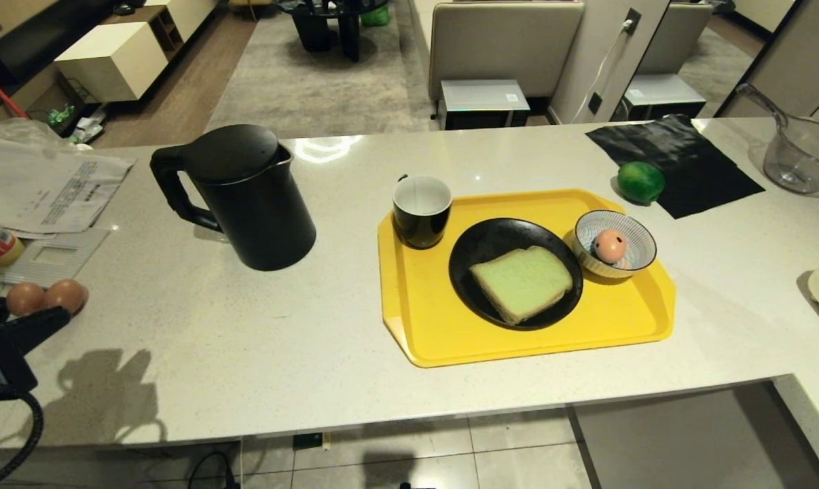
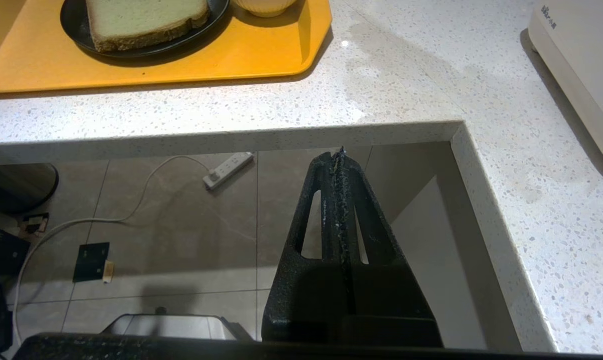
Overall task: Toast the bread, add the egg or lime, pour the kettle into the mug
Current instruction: Pick up the kettle
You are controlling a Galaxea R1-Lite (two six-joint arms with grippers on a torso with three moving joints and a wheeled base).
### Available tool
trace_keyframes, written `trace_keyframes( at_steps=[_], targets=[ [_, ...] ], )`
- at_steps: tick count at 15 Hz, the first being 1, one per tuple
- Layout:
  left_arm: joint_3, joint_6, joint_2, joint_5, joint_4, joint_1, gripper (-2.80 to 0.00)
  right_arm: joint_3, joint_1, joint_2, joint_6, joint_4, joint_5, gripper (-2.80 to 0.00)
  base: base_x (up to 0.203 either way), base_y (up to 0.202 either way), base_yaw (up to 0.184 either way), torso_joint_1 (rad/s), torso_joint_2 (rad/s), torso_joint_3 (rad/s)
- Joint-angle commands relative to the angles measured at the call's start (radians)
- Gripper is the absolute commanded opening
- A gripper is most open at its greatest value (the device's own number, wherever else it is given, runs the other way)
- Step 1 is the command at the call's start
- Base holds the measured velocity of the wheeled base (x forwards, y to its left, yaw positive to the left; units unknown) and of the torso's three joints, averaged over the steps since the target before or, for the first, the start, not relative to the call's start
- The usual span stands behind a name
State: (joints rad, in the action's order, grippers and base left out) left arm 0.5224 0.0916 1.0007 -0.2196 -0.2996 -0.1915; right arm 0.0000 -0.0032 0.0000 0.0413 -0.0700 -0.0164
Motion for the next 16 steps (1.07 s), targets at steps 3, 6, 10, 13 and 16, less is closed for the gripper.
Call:
trace_keyframes(
  at_steps=[3, 6, 10, 13, 16],
  targets=[
    [-0.069, 0.017, 0.132, -0.079, -0.158, -0.022, -2.80, 0.026, 0.000, 0.002, 0.000, -0.001, 0.000, -2.80, 0.000, 0.000, 0.000, 0.000, 0.00, 0.000],
    [-0.069, 0.022, 0.184, -0.087, -0.191, -0.073, -2.80, 0.026, 0.000, 0.002, 0.000, -0.001, 0.000, -2.80, 0.000, 0.000, 0.000, 0.000, 0.00, 0.000],
    [-0.061, -0.083, 0.281, -0.270, -0.346, -0.121, -2.80, 0.026, 0.000, 0.002, 0.000, -0.001, 0.000, -2.80, 0.000, 0.000, 0.000, 0.000, 0.00, 0.000],
    [-0.072, -0.092, 0.334, -0.297, -0.424, -0.157, -2.80, 0.026, 0.000, 0.002, 0.000, -0.001, 0.000, -2.80, 0.000, 0.000, 0.000, 0.000, 0.00, 0.000],
    [-0.069, -0.090, 0.388, -0.305, -0.519, -0.170, -2.80, 0.026, 0.000, 0.002, 0.000, -0.001, 0.000, -2.80, 0.000, 0.000, 0.000, 0.000, 0.00, 0.000]
  ],
)
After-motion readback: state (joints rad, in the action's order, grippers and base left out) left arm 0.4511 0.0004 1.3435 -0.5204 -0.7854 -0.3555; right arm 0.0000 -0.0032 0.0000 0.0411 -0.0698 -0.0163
